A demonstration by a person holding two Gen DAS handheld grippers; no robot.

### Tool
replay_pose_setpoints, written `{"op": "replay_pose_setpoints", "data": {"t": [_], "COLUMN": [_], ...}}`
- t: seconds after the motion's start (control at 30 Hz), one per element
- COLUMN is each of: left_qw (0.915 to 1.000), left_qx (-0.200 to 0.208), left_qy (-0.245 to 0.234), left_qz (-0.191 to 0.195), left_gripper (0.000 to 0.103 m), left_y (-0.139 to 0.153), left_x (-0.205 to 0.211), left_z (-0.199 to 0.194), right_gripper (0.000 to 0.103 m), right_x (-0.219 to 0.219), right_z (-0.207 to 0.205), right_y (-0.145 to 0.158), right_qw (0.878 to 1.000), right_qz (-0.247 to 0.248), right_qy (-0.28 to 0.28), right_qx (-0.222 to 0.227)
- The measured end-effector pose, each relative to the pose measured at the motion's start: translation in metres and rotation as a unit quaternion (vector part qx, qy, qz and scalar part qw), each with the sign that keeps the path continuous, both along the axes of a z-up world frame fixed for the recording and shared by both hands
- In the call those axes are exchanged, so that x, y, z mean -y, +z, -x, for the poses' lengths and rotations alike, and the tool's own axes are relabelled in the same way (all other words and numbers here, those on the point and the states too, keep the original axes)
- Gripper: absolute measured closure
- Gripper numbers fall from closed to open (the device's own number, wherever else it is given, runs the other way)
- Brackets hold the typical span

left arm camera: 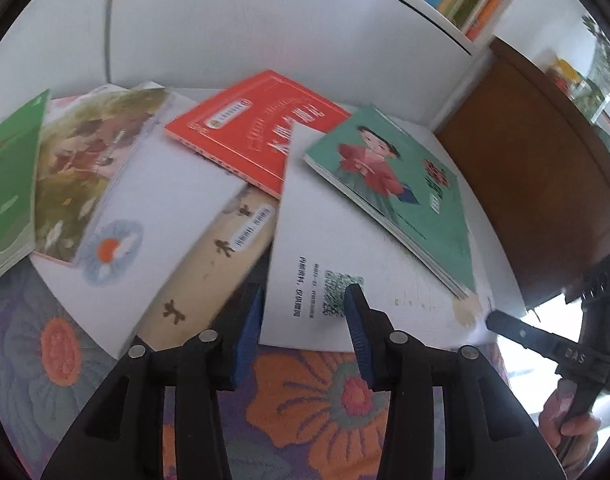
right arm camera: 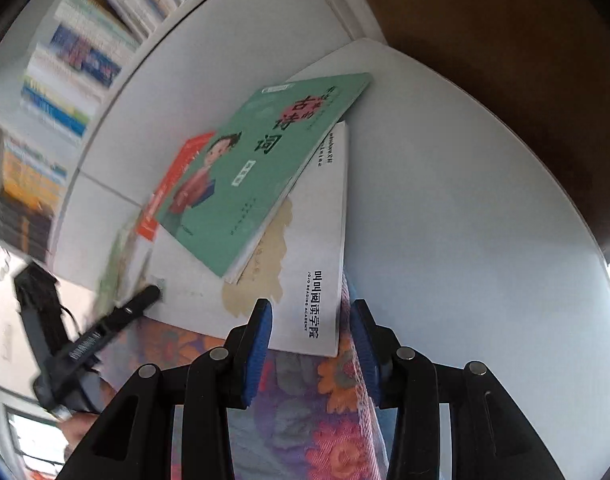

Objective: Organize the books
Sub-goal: 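Move both grippers to the pile toward the white QR-code book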

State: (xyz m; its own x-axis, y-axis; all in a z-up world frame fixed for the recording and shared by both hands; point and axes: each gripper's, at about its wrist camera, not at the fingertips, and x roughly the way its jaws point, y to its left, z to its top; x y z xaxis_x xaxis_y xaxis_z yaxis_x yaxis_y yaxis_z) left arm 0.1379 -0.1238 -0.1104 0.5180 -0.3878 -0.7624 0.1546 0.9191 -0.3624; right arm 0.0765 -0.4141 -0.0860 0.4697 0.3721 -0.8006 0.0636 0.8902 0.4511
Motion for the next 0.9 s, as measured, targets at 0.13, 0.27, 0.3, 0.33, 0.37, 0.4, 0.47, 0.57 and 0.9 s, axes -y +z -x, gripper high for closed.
{"op": "replay_pose_setpoints", "data": {"t": [0.13,0.27,0.3,0.33,0.37,0.4,0.47,0.57,0.9], "left_qw": [0.9998,0.9997,0.9996,0.9996,0.9996,0.9997,0.9998,0.9999,0.9980], "left_qx": [-0.006,-0.003,-0.006,-0.006,-0.006,-0.006,-0.007,-0.008,0.024], "left_qy": [-0.016,-0.013,-0.015,-0.015,-0.015,-0.013,-0.009,-0.008,0.015], "left_qz": [-0.012,-0.022,-0.022,-0.022,-0.022,-0.020,-0.019,-0.012,0.057], "left_gripper": [0.064,0.064,0.064,0.064,0.064,0.064,0.064,0.064,0.060], "left_y": [0.005,0.014,0.018,0.020,0.023,0.027,0.034,0.049,0.132], "left_x": [0.001,-0.010,-0.014,-0.018,-0.022,-0.027,-0.036,-0.047,-0.094], "left_z": [0.007,0.023,0.032,0.039,0.046,0.057,0.074,0.108,0.188], "right_gripper": [0.059,0.059,0.053,0.052,0.052,0.052,0.052,0.052,0.053], "right_x": [-0.015,-0.032,-0.035,-0.038,-0.042,-0.045,-0.051,-0.060,-0.074], "right_z": [0.007,0.020,0.025,0.031,0.038,0.044,0.055,0.080,0.135], "right_y": [0.009,0.019,0.021,0.024,0.027,0.030,0.034,0.047,0.136], "right_qw": [0.999,0.996,0.996,0.995,0.995,0.994,0.994,0.993,0.987], "right_qz": [0.050,0.083,0.077,0.074,0.075,0.074,0.065,0.052,-0.011], "right_qy": [0.008,0.043,0.052,0.061,0.068,0.075,0.087,0.108,0.132], "right_qx": [0.003,0.012,0.011,0.013,0.015,0.017,0.016,0.021,0.088]}}
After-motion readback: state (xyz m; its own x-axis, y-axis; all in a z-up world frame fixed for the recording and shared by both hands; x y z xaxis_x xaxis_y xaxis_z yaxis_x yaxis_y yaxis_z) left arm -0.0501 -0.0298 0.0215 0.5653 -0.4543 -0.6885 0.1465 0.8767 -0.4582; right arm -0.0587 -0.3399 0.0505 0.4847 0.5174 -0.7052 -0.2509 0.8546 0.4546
